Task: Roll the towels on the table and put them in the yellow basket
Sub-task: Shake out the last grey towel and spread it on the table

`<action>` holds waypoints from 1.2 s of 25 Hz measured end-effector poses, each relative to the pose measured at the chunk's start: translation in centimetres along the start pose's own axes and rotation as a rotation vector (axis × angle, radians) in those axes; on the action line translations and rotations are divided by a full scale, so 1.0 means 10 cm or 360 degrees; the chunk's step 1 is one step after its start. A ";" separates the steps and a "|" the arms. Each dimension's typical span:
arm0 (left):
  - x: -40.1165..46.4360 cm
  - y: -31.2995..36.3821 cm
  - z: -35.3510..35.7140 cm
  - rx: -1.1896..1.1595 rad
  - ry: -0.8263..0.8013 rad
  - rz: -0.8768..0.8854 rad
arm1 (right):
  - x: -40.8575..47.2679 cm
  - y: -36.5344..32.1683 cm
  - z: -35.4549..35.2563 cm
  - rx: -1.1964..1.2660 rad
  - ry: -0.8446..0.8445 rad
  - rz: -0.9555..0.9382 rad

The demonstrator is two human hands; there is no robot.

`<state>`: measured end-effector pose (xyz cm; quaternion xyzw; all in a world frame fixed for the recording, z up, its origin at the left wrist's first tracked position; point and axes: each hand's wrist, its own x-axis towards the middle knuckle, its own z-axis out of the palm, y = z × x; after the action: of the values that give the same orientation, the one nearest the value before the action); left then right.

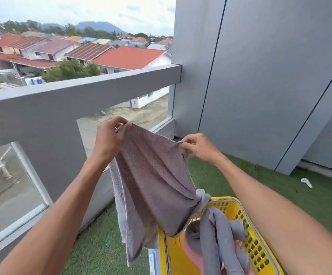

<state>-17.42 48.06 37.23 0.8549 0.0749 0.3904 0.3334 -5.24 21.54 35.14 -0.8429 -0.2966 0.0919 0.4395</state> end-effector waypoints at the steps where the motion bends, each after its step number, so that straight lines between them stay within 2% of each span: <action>1: 0.01 -0.03 -0.10 -0.0001 -0.0026 -0.0029 | 0.13 -0.22 0.06 0.0041 0.0014 -0.0069; 4: -0.02 -0.13 -0.40 -0.0069 -0.0008 -0.0125 | 0.40 -0.95 0.38 0.0117 -0.0187 -0.0329; 8: -0.15 -0.22 -0.90 -0.0216 0.0260 -0.0269 | 0.52 -1.77 0.87 0.0056 -0.0329 -0.0684; 15: -0.35 -0.32 -1.65 -0.0242 0.0431 -0.0351 | 0.47 -2.36 1.26 0.0198 -0.0505 -0.0797; 20: -0.28 0.02 -1.68 -0.0405 0.0277 -0.0234 | 0.29 -2.56 1.19 0.0234 -0.0323 -0.0843; 23: -0.10 0.34 -1.55 -0.0652 0.0151 -0.0173 | 0.19 -2.65 0.88 0.0205 -0.0139 -0.0870; 26: 0.23 0.84 -1.27 -0.0967 0.0010 -0.0063 | 0.03 -2.68 0.22 0.0182 0.0099 -0.0819; 30: 0.70 1.89 -0.77 -0.1249 -0.0265 0.0182 | -0.40 -2.67 -0.99 0.0179 0.0417 -0.0724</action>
<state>-20.64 40.28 57.08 0.6941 -0.1548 0.3366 0.6172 -15.58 24.10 61.86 -0.7335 -0.4135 -0.1028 0.5296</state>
